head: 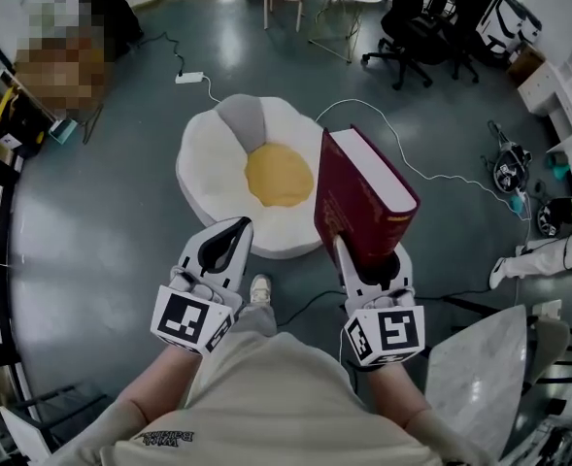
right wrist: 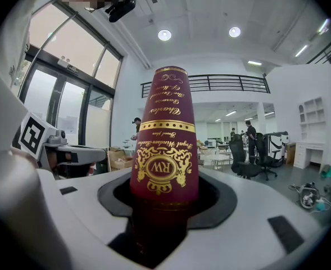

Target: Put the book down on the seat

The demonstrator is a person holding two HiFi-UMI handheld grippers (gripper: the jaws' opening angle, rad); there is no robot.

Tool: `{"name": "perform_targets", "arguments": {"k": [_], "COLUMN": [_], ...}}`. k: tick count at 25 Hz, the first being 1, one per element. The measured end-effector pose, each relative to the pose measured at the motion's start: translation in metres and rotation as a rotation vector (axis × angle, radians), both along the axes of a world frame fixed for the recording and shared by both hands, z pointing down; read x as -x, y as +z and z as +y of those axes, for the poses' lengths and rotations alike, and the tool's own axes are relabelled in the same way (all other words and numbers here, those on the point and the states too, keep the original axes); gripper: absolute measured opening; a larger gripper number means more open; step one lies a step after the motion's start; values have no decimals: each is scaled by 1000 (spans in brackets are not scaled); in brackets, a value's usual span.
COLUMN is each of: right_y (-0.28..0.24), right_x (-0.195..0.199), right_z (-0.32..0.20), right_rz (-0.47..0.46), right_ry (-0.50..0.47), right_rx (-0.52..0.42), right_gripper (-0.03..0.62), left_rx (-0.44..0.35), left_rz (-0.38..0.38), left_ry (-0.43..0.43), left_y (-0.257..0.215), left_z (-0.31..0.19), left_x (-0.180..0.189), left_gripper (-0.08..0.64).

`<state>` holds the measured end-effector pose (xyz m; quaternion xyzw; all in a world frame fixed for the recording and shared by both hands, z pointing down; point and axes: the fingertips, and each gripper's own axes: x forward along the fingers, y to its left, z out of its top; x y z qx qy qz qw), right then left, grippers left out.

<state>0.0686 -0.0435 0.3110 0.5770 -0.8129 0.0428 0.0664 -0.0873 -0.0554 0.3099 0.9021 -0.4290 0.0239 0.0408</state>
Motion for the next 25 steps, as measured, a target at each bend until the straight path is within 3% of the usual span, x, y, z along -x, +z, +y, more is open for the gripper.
{"name": "perform_targets", "arguments": {"k": [11, 18, 25], "right_y": [-21, -30, -36], "right_x": [37, 41, 41], "right_z": [-90, -116, -130], "right_rz": [21, 22, 29], "right_ry": [22, 43, 10], "right_rx": [-45, -63, -72], "right_gripper": [218, 218, 218], "left_rx": [-44, -56, -72], "left_rz": [11, 16, 32], "left_ry": [53, 67, 14], "left_y": [-17, -22, -33], "left_z": [-94, -118, -128], "left_x": [27, 32, 35], "left_gripper": [3, 3, 3]}}
